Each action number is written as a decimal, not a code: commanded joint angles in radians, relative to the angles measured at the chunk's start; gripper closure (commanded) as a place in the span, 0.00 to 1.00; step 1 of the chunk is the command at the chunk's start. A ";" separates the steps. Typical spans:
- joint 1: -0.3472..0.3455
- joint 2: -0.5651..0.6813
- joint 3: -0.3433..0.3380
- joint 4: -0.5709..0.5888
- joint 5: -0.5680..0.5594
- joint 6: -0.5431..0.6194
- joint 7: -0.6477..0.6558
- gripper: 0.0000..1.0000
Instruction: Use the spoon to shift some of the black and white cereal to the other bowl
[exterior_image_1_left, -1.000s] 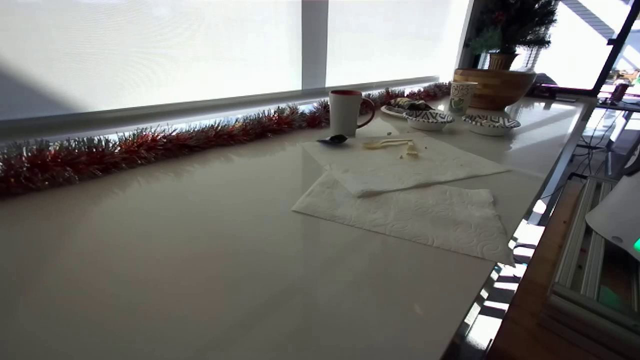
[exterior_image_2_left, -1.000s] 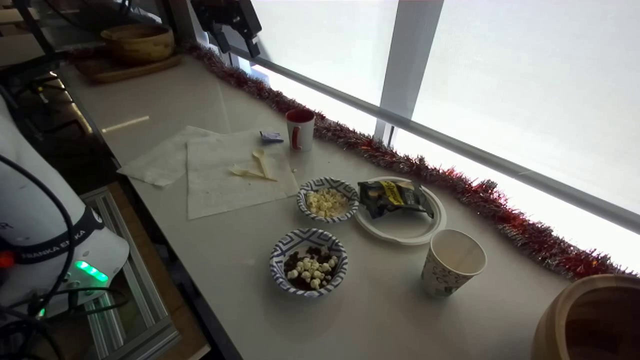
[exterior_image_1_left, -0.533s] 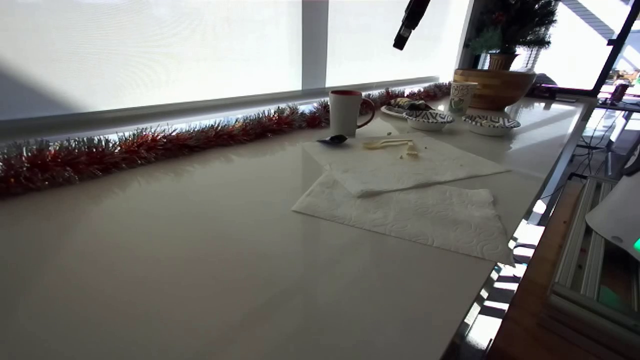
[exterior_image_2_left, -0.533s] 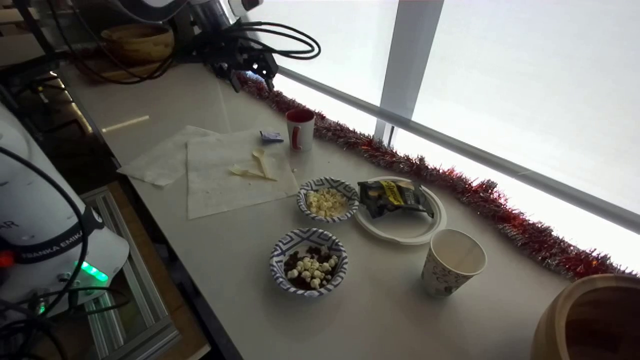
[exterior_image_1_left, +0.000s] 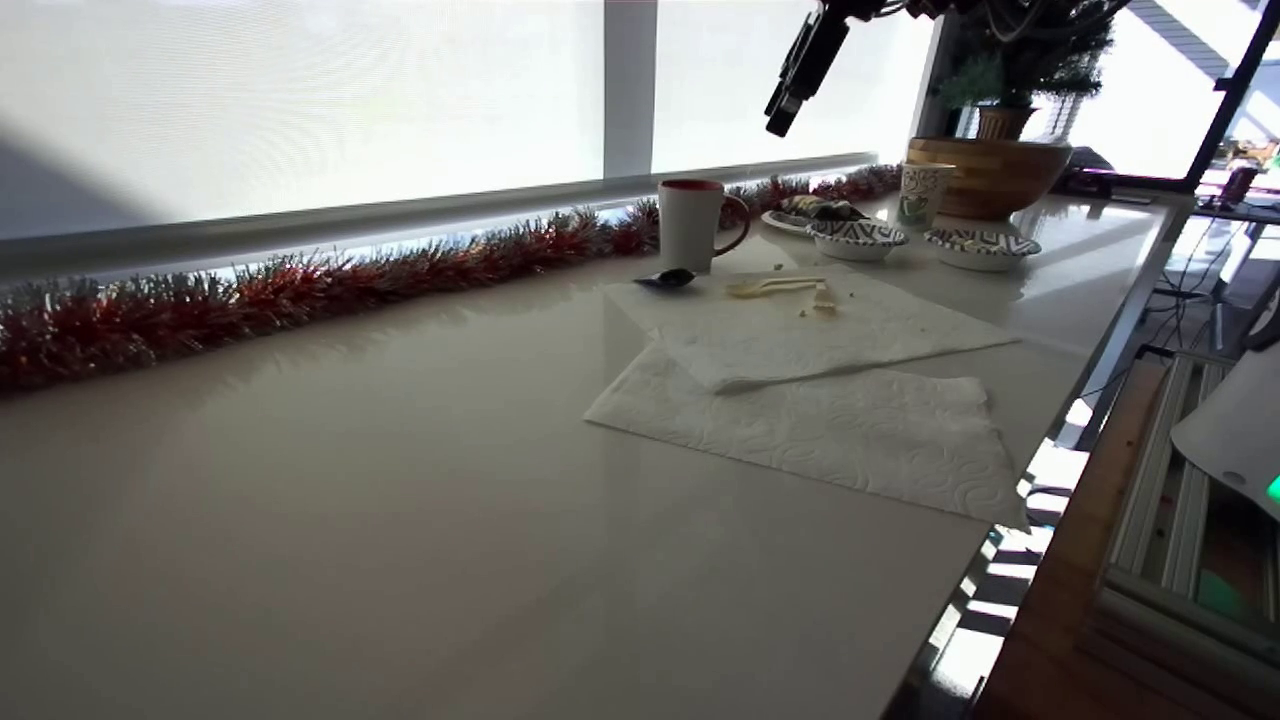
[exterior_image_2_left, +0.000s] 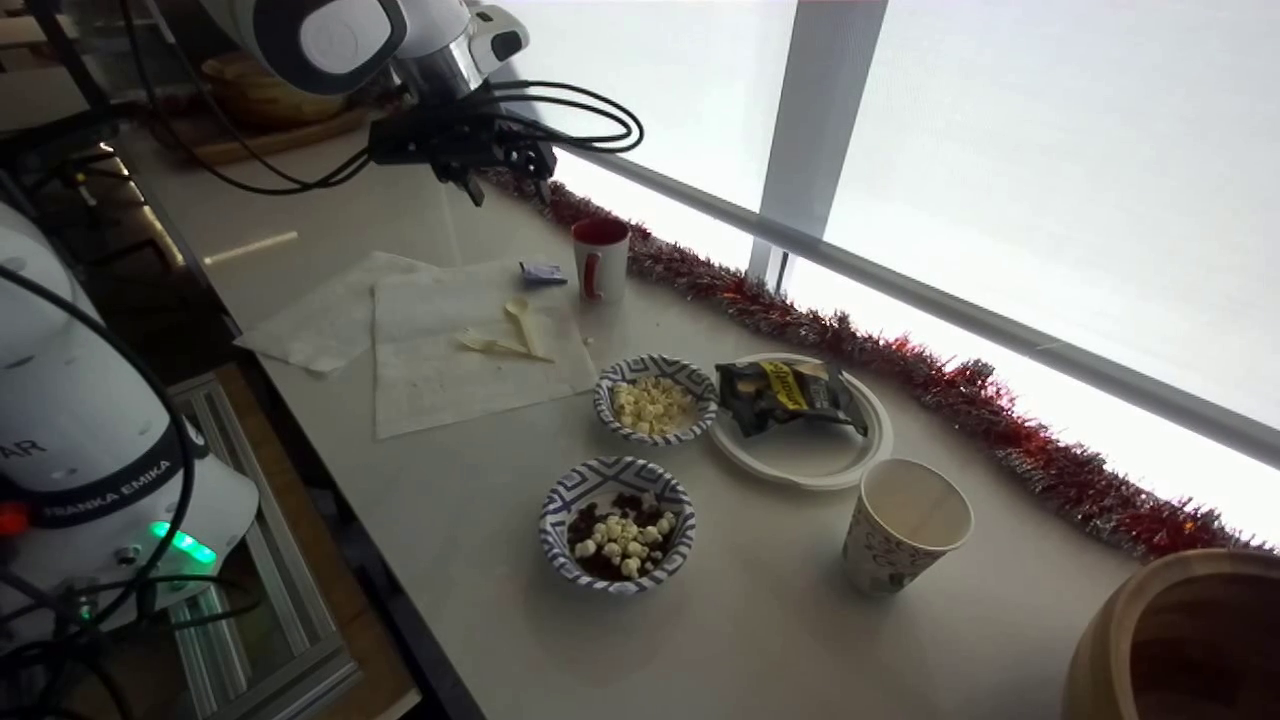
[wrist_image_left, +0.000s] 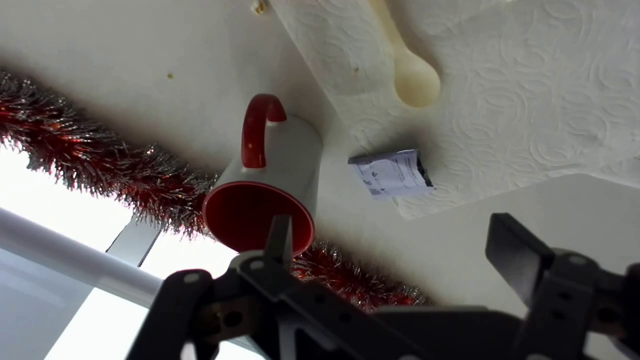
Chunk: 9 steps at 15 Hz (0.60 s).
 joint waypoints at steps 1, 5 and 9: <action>0.012 -0.001 -0.012 0.001 0.044 -0.047 -0.040 0.00; 0.126 0.018 -0.159 -0.003 0.244 -0.075 -0.285 0.00; 0.262 0.038 -0.335 -0.003 0.376 -0.022 -0.587 0.00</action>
